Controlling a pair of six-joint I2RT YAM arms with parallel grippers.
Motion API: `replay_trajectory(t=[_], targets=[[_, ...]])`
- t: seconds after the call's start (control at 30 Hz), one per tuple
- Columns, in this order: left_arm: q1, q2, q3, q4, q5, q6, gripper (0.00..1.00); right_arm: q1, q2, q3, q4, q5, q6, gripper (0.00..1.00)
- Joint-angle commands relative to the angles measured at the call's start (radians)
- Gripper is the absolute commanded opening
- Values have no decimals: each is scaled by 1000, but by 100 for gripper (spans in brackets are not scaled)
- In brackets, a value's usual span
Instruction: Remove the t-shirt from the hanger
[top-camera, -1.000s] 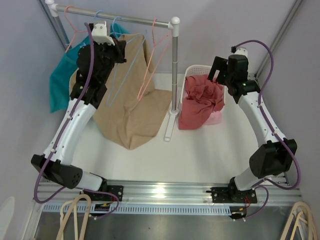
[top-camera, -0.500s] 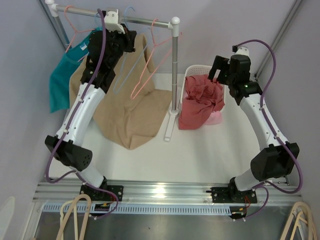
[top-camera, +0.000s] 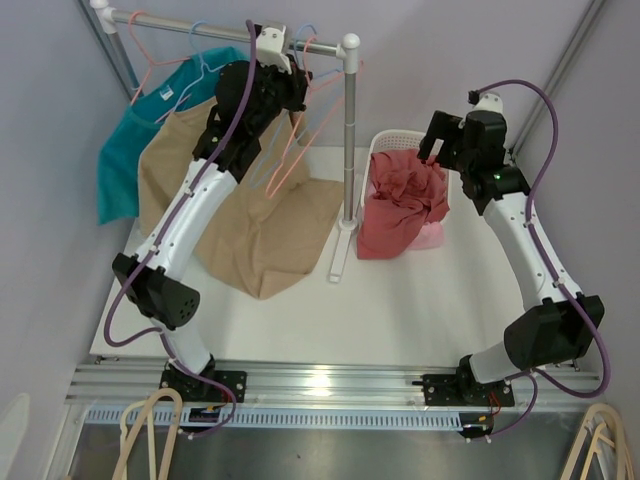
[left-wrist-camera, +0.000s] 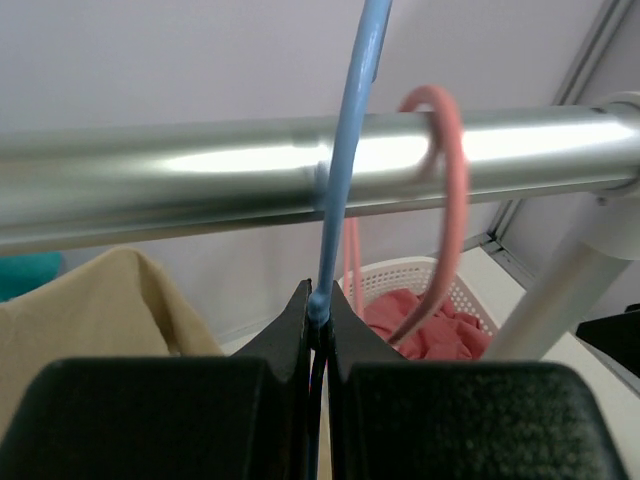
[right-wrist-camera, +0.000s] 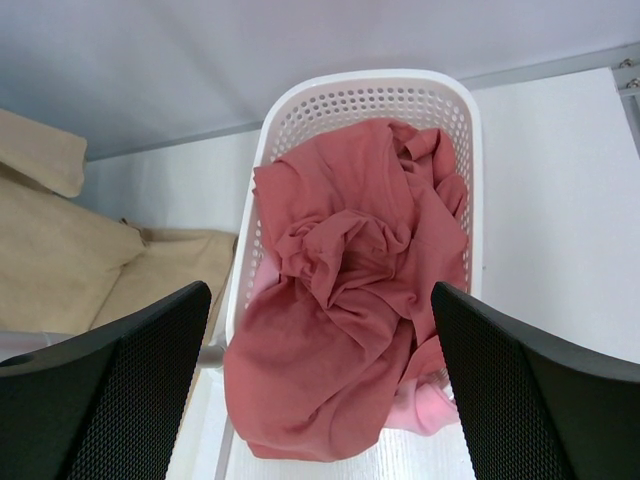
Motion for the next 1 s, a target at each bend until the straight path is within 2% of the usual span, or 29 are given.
replay_trajectory(t=[0.0,0.43,0.63,0.97], targets=[[-29,-7,45,21,0,32,1,-2,-19,-14,41,-13,-1,96],[-75,17,52,7,28,7,1,-8,-28,-50,47,-25,6,97],[-82,16,51,12,-173,-5,1,-8,-33,-59,49,-38,6,96],[-82,25,91,0,-147,-8,2,-11,-41,-60,44,-44,6,96]])
